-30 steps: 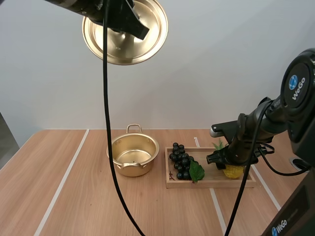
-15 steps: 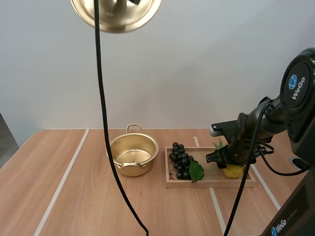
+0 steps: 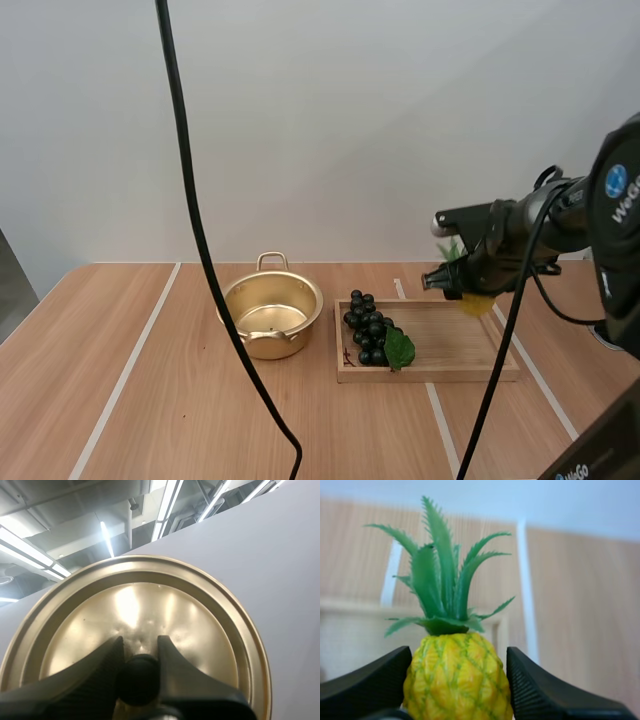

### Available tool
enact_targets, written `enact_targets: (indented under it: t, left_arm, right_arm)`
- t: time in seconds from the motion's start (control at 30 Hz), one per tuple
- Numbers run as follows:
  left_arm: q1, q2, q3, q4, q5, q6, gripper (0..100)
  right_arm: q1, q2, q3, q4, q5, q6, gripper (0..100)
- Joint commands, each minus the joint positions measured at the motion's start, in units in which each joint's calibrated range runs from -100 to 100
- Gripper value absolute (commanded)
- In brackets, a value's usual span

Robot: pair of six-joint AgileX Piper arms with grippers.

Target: Open the pot, put the pineapple inside, and close it

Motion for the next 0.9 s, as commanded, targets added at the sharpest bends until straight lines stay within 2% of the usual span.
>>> enact_targets:
  t: [0.0,0.07,0.2,0.3,0.4,0.53,0.63,0.73,0.87]
  left_arm:
    - [0.11,-0.3,-0.6,-0.8,0.8,-0.9,0]
    - [0.11,-0.3,-0.6,-0.8,1.4,-0.9,0]
    - [0.11,-0.3,-0.6,-0.8,2.4,-0.9,0]
    - [0.11,-0.3,-0.6,-0.7,3.1,-0.9,0]
    - [0.11,-0.4,-0.6,0.8,4.6,-0.9,0]
    - [0.11,-0.4,-0.6,1.6,7.2,-0.9,0]
    - [0.11,-0.4,-0.6,1.9,8.9,-0.9,0]
    - [0.11,-0.4,-0.6,3.3,10.5,-0.9,0]
    - [0.11,-0.4,-0.6,5.5,12.5,-0.9,0]
  right_arm:
    - [-0.2,-5.6,-5.2,2.6,-0.9,0.1,0]
    - [0.1,-8.7,-9.1,3.3,-0.4,0.1,0]
    - [2.9,-12.3,-16.0,3.3,3.8,0.1,0]
    - [7.3,-12.4,-21.0,3.1,12.0,-1.1,0]
    - [12.0,-11.3,-24.3,3.2,22.2,-5.8,0]
    - [16.6,-9.8,-24.9,4.3,27.8,-7.7,0]
    - [18.2,-7.8,-24.9,7.8,30.5,-8.3,0]
    - [19.7,-4.6,-24.9,9.9,33.6,-13.1,0]
    - [21.7,-0.7,-24.9,10.2,34.4,-15.6,0]
